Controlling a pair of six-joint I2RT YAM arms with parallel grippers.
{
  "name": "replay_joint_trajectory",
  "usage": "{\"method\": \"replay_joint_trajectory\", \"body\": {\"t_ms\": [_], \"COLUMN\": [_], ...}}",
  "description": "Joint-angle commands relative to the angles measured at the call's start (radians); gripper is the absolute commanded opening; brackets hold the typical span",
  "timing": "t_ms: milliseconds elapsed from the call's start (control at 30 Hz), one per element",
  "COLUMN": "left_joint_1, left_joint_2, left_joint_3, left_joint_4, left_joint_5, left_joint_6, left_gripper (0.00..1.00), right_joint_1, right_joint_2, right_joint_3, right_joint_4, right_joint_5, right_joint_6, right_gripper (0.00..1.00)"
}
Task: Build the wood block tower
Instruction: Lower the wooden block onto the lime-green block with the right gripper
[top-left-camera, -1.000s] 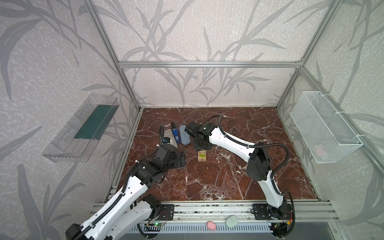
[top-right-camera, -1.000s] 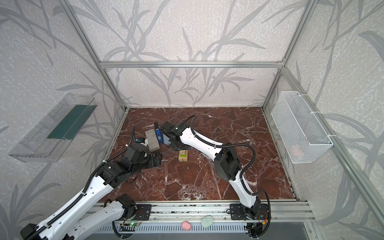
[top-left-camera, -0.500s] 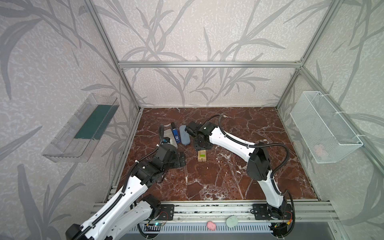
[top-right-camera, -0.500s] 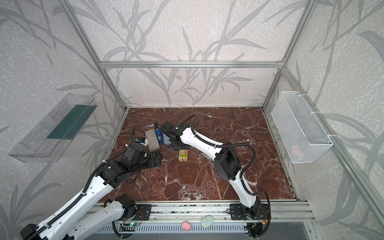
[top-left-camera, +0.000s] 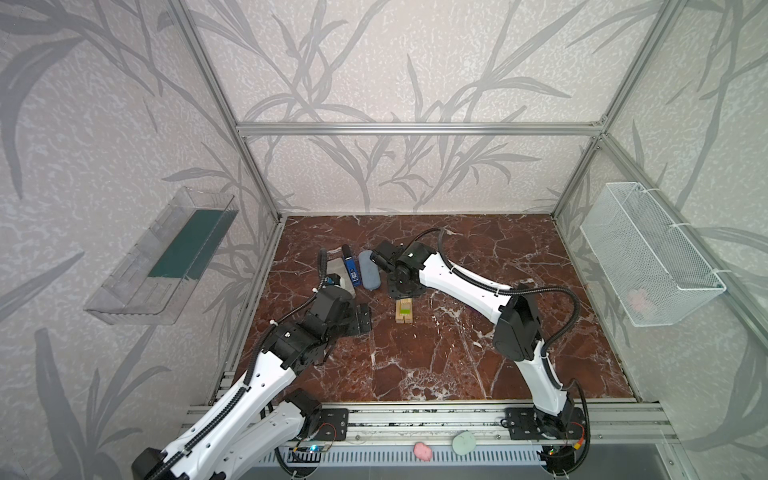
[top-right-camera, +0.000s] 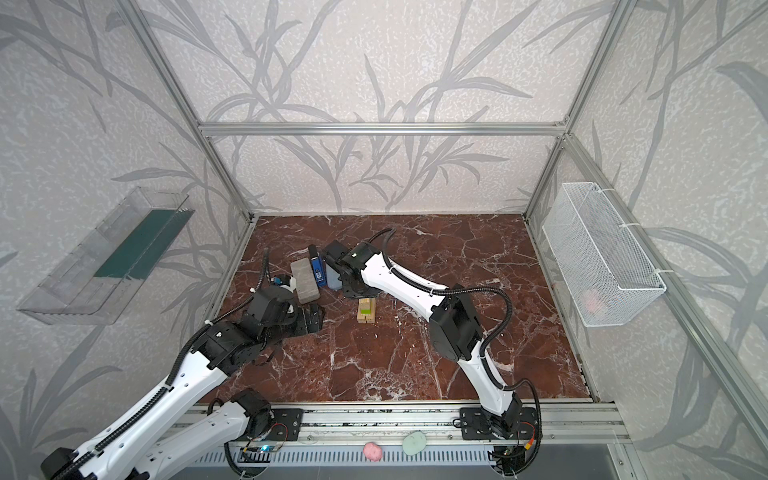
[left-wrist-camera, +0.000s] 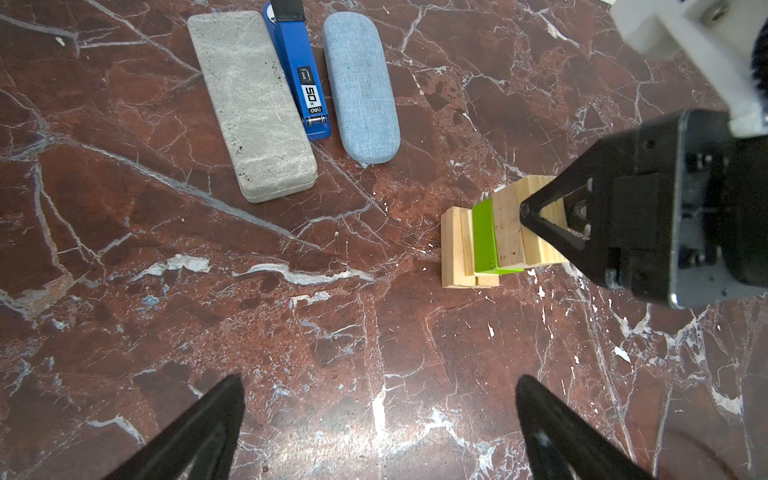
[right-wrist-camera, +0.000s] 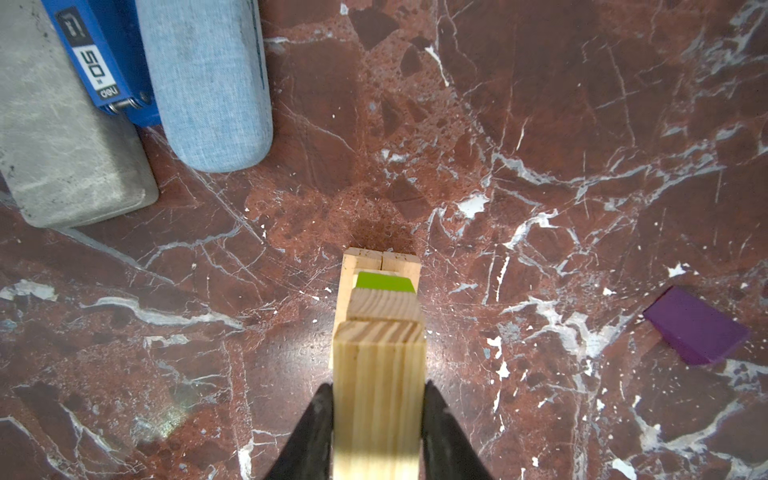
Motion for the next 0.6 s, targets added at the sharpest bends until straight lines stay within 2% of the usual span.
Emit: {"method": "replay_joint_trajectory", "body": {"t_ms": [0,433,567], "left_joint_1": [0.005,0.008,0.008], "left_joint_2": [0.001,0.003,0.001], "left_joint_3": [0.000,0.000,0.000], "left_joint_4": [0.003,0.007,0.005], "left_joint_5": [-0.002,0.003,0.005], "left_joint_6": [-0.007,-0.009,-0.009], "left_gripper": [0.99,0.99,1.00], "right_joint_1": [-0.006,-0.009,-0.009], "right_joint_2": [0.016,0.020,0.020], "right_joint_3": [0.029,0.028,0.026], "right_joint_4": [-0.016,-0.015,-0.016], "right_joint_5": [0.009,0.000,0.000], "right_joint_6": [-0.002,0.006,0.009], "right_gripper": [0.34,0.32,0.34]}}
